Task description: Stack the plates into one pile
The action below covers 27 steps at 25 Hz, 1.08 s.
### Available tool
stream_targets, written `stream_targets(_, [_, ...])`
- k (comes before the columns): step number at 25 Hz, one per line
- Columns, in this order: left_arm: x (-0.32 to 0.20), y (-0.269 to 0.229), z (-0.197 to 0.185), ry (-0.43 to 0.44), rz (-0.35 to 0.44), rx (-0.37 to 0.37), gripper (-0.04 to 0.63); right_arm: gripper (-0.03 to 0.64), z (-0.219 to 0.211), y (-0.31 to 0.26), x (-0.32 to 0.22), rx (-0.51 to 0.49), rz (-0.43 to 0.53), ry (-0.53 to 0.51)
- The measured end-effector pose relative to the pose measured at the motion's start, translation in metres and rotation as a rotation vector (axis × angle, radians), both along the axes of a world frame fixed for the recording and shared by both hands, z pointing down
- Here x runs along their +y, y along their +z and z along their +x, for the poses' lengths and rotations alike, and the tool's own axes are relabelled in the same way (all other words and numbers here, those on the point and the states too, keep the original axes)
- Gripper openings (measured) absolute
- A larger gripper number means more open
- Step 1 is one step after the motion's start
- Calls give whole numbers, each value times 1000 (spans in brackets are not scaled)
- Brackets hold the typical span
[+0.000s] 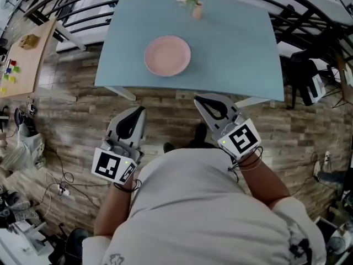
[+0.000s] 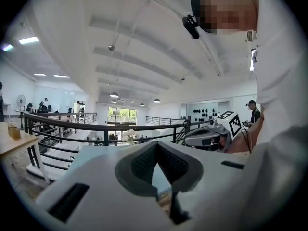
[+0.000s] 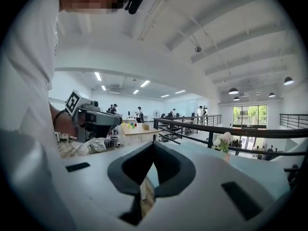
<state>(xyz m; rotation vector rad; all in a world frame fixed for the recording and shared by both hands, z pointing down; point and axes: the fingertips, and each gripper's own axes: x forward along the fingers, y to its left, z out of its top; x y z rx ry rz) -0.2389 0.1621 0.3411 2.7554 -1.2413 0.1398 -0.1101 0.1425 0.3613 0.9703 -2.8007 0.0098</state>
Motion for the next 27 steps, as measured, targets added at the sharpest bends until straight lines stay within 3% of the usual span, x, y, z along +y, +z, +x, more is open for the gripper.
stream_targets(11, [50,-3,-58,9,16,27,5,5,-54,-19,54,13,40,31])
stream_targets(27, [39,3,-89,23,26,21,5,6,-85,-12,45,45,61,48])
